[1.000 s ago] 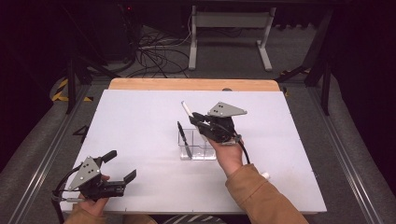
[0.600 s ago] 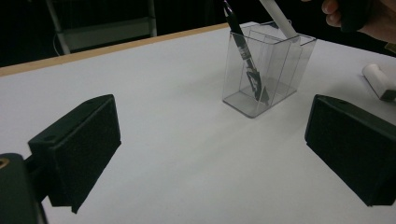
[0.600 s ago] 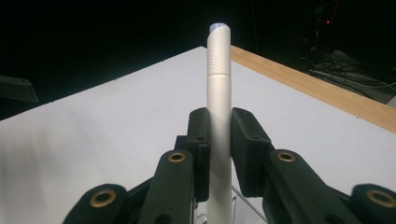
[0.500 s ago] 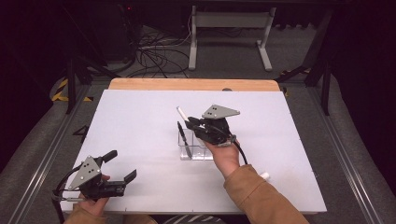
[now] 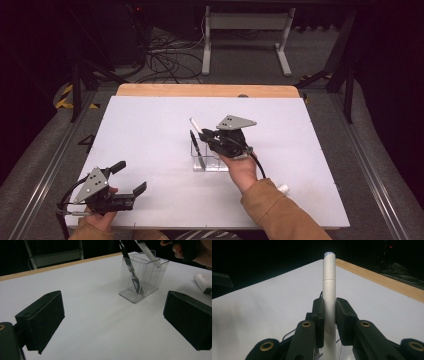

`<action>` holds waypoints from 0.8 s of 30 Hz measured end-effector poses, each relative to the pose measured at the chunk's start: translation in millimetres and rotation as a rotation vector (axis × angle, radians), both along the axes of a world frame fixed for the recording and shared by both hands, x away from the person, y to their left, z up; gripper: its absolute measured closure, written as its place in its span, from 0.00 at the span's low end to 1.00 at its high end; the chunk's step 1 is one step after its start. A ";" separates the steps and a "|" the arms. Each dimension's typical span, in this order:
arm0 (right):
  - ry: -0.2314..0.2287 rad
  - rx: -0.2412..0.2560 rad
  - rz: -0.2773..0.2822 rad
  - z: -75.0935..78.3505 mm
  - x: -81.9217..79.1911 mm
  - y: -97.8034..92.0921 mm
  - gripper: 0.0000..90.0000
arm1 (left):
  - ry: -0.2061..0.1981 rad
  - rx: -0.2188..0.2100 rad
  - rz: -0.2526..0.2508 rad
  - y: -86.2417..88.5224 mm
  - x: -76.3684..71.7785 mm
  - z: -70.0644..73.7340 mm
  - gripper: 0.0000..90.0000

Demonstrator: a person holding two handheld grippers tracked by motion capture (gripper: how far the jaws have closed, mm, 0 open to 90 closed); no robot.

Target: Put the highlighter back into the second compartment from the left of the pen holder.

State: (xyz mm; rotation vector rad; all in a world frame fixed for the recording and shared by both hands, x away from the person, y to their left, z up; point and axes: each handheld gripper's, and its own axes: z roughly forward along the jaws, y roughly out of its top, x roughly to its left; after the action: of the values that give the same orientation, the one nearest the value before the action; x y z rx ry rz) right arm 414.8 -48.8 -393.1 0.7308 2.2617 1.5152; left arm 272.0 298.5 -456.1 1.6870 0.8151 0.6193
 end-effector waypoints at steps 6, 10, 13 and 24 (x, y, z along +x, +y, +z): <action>-0.001 -0.004 -0.007 -0.9 -1.9 -3.5 0.87 | 0.000 0.001 -0.001 -0.2 0.2 0.1 0.05; -0.007 -0.013 -0.011 -2.3 -3.1 -6.0 0.87 | -0.001 0.000 -0.001 -0.3 0.3 0.0 0.05; -0.003 -0.019 -0.016 -3.2 -3.5 -7.8 0.87 | 0.001 -0.002 0.000 -0.6 0.3 -0.1 0.05; -0.011 -0.035 -0.042 -0.8 -7.5 -12.7 0.64 | 0.001 0.000 -0.003 -1.0 1.2 0.0 0.05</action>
State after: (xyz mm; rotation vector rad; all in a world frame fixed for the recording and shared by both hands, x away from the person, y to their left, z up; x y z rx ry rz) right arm 407.3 -61.6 -393.9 0.7527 2.2448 1.4536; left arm 273.2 297.5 -456.2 1.6885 0.8130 0.6162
